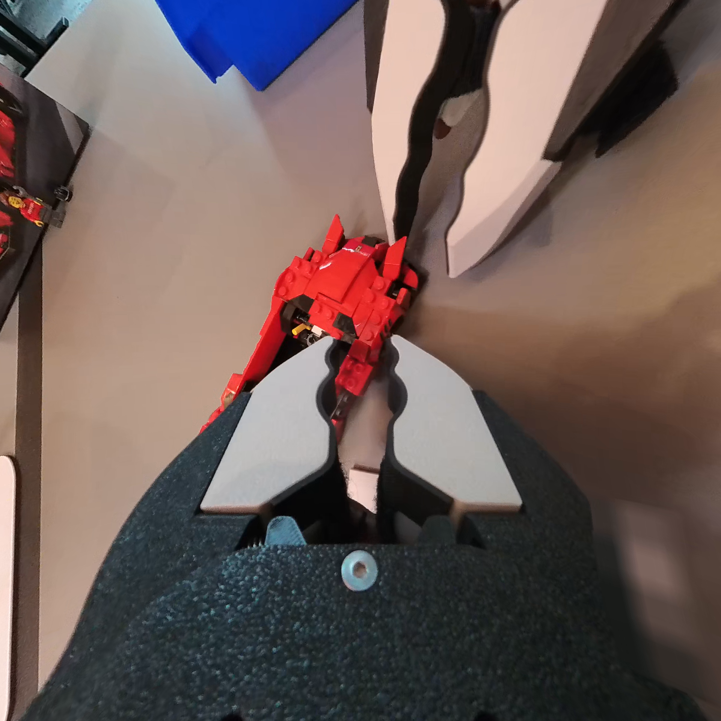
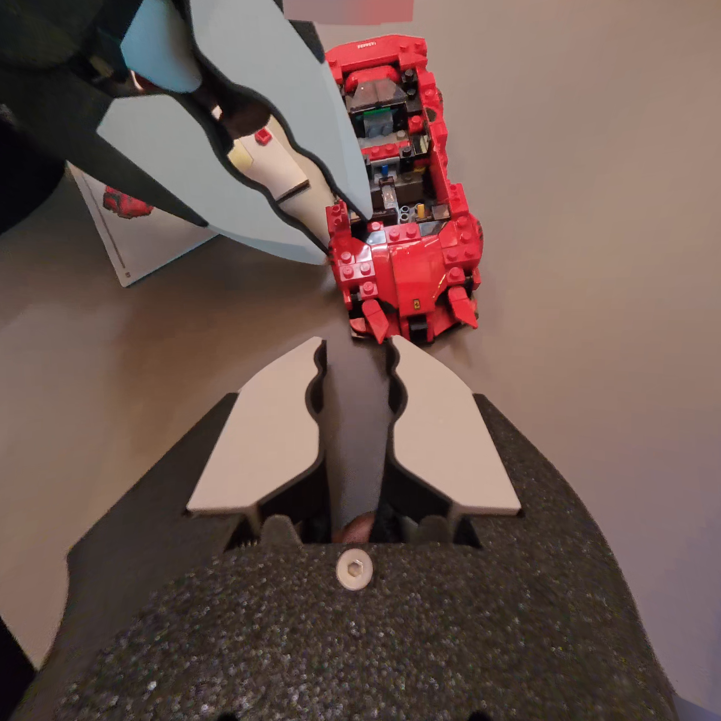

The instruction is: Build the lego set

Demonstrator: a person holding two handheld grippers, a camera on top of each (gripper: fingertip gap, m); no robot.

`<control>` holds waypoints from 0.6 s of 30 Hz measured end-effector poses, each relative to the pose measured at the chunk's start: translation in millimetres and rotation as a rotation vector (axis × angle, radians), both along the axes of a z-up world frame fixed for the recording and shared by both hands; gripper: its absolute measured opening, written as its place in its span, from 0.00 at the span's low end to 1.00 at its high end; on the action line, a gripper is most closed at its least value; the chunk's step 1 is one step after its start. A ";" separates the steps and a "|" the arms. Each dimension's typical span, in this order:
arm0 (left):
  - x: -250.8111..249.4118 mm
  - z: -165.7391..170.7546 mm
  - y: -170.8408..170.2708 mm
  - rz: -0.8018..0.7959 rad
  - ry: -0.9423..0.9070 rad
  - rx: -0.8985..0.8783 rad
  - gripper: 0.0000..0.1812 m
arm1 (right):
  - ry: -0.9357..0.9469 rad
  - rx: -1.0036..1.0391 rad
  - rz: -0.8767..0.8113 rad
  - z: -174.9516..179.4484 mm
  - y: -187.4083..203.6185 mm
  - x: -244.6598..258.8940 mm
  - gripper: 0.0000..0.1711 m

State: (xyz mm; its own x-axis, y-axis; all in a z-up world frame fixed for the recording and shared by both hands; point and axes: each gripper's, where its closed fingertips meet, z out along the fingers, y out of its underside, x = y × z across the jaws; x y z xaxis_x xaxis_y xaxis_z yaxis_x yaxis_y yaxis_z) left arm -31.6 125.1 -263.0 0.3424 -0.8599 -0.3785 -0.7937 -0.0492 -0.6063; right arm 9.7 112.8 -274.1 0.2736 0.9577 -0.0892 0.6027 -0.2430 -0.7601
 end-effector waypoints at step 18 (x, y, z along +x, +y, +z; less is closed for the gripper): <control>0.8 0.2 2.4 0.052 -0.016 -0.014 0.12 | -0.111 0.295 -0.077 -2.0 13.8 1.7 0.12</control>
